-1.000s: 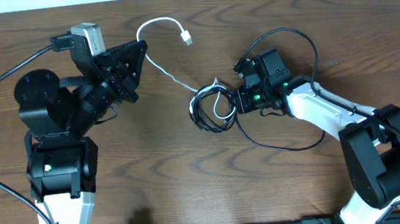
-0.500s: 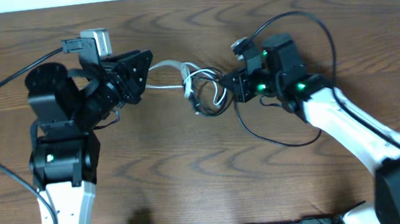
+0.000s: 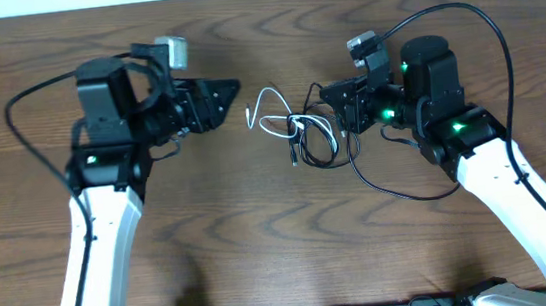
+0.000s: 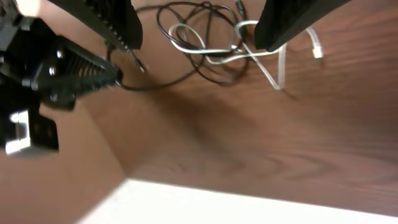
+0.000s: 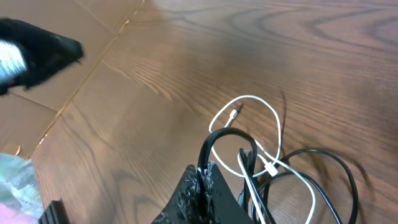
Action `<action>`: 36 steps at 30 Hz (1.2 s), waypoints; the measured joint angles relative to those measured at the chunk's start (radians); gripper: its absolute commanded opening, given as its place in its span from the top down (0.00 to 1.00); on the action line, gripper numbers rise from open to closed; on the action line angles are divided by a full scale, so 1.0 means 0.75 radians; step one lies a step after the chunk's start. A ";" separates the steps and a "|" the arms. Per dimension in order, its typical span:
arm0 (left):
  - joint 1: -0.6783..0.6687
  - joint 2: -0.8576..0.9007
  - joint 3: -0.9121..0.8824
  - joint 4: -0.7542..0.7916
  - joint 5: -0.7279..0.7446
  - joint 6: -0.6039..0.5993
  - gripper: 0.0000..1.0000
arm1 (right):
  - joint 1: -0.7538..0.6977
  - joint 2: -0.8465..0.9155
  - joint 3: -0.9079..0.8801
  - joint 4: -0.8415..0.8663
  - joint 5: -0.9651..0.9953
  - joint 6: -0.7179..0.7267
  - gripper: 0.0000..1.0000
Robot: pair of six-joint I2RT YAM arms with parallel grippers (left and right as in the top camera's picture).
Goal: Untangle cables
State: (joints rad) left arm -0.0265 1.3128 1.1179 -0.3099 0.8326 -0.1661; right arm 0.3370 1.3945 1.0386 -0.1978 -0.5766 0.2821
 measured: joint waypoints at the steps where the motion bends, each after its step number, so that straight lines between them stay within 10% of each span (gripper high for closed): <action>1: -0.019 0.018 0.000 0.001 0.018 0.016 0.37 | -0.001 -0.004 0.000 0.002 -0.002 0.000 0.99; 36: -0.451 0.525 0.000 0.066 -0.012 0.417 0.43 | -0.155 -0.179 0.000 -0.068 -0.144 0.064 0.99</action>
State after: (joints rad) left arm -0.3645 1.7065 1.1179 -0.2607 0.8238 0.1467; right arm 0.2207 1.2602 1.0386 -0.2489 -0.6849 0.3302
